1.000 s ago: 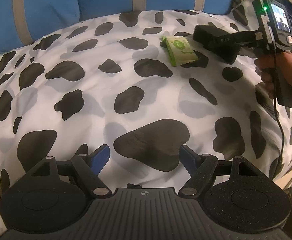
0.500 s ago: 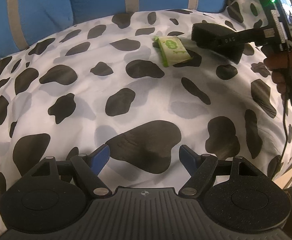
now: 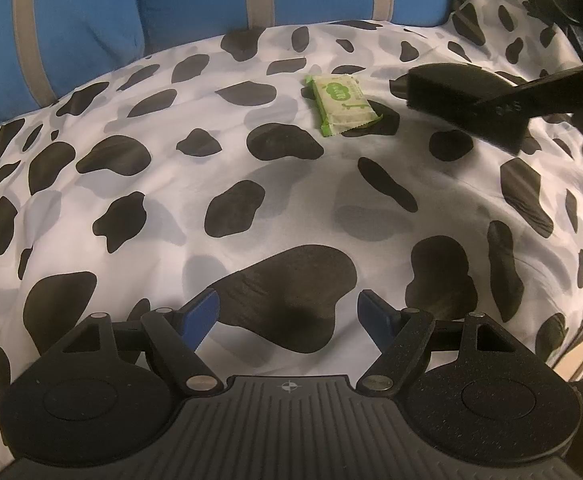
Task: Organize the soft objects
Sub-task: 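Grasp the black foam sponge with the right tool, then grasp the green-and-white wipes pack with the left tool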
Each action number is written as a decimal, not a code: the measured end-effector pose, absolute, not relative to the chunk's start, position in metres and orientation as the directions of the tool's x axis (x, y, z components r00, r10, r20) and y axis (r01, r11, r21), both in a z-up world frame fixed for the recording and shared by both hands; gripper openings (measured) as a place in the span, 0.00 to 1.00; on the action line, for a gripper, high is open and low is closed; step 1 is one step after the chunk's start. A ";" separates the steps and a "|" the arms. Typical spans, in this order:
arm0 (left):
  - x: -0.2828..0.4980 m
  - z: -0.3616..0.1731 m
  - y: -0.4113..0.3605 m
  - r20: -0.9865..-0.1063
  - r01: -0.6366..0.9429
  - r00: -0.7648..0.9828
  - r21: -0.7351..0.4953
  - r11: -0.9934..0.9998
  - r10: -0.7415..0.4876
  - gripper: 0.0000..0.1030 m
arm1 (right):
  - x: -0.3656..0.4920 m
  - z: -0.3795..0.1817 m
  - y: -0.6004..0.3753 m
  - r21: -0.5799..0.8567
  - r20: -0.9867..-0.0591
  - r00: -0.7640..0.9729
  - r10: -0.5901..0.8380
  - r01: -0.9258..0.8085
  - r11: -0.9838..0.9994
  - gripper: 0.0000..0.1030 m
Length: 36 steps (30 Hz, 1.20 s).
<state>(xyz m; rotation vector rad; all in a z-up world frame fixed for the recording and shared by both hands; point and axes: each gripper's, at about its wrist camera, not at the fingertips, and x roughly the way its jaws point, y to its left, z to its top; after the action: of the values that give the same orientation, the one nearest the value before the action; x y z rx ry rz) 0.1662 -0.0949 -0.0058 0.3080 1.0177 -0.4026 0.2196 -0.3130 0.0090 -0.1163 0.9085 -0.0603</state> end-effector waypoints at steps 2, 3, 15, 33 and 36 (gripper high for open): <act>0.166 -0.006 -0.096 -0.868 0.462 0.465 0.069 0.884 -0.176 0.74 | 0.213 0.014 -0.310 -0.141 -0.780 0.614 -0.116 0.008 0.990 0.62; 0.165 -0.007 -0.096 -0.868 0.462 0.465 0.072 0.884 -0.173 0.74 | 0.209 0.017 -0.309 -0.147 -0.779 0.616 -0.122 0.010 0.989 0.62; 0.165 -0.009 -0.101 -0.867 0.460 0.472 0.086 0.884 -0.162 0.74 | 0.181 0.036 -0.301 -0.149 -0.772 0.627 -0.104 -0.019 0.989 0.62; 0.171 0.000 -0.124 -0.823 0.443 0.525 0.044 0.896 -0.219 0.74 | 0.149 0.035 -0.336 0.123 -0.796 0.598 0.095 0.006 0.992 0.62; 0.173 0.001 -0.128 -0.807 0.444 0.540 0.031 0.895 -0.240 0.74 | 0.144 0.035 -0.340 0.095 -0.795 0.602 0.069 0.011 0.995 0.62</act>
<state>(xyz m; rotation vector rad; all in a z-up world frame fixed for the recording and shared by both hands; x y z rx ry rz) 0.1734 -0.1280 0.0006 0.2442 0.9148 -0.4116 0.1445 -0.3397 0.0347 0.0932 0.9244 0.0340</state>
